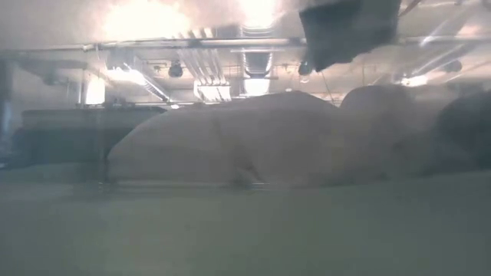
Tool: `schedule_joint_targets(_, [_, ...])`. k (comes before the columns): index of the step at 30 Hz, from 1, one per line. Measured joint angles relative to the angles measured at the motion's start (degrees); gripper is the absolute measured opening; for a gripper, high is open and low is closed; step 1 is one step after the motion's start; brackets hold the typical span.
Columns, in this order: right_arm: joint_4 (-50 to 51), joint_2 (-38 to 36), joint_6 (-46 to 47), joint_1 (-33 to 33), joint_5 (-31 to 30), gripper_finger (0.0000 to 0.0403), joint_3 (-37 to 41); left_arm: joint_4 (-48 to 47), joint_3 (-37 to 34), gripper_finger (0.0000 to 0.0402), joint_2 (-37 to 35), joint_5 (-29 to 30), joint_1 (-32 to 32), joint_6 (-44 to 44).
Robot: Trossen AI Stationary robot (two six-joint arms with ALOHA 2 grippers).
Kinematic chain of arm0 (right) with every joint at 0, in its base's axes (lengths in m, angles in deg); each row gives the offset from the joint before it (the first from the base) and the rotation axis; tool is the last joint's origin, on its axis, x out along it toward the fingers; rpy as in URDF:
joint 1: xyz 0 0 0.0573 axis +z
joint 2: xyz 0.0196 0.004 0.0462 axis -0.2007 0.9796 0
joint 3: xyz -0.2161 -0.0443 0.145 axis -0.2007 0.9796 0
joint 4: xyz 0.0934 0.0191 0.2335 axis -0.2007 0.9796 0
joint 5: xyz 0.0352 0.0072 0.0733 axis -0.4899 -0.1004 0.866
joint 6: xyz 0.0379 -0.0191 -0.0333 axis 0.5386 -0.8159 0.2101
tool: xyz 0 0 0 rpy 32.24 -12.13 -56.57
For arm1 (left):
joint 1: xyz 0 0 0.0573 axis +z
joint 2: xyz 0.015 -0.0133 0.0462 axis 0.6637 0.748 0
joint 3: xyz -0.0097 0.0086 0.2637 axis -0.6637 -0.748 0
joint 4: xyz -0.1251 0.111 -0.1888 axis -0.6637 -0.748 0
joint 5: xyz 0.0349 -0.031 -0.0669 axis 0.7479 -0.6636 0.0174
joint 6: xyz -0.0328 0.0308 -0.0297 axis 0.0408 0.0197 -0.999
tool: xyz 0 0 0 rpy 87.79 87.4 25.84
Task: Sort clothes
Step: Put the green shirt into the transparent laundry bin
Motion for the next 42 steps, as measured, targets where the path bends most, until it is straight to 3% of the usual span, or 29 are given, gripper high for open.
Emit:
schedule_joint_targets(8, [-1.1,-0.1,0.0,-3.3,-4.0,0.0009,0.0,3.5,-2.9,0.0003,0.8,-8.7,-0.1,-2.1])
schedule_joint_targets(17, [-1.1,-0.1,0.1,-7.3,-8.6,0.0009,0.0,20.8,-8.1,0.0001,0.2,-6.7,-2.3,-7.6])
schedule_joint_targets(25, [-0.6,-0.1,2.1,-9.9,-9.6,0.0009,0.0,28.7,-8.0,0.0000,8.8,-6.5,-4.6,-10.0])
schedule_joint_targets(31, [0.0,-0.3,1.3,-10.9,-9.6,0.0009,0.0,34.7,-8.1,0.0000,13.7,-5.6,-14.1,-6.9])
schedule_joint_targets(42, [0.2,-1.6,0.6,-14.1,-11.6,0.0009,0.0,35.2,-8.0,0.0000,19.7,10.7,-35.6,1.9])
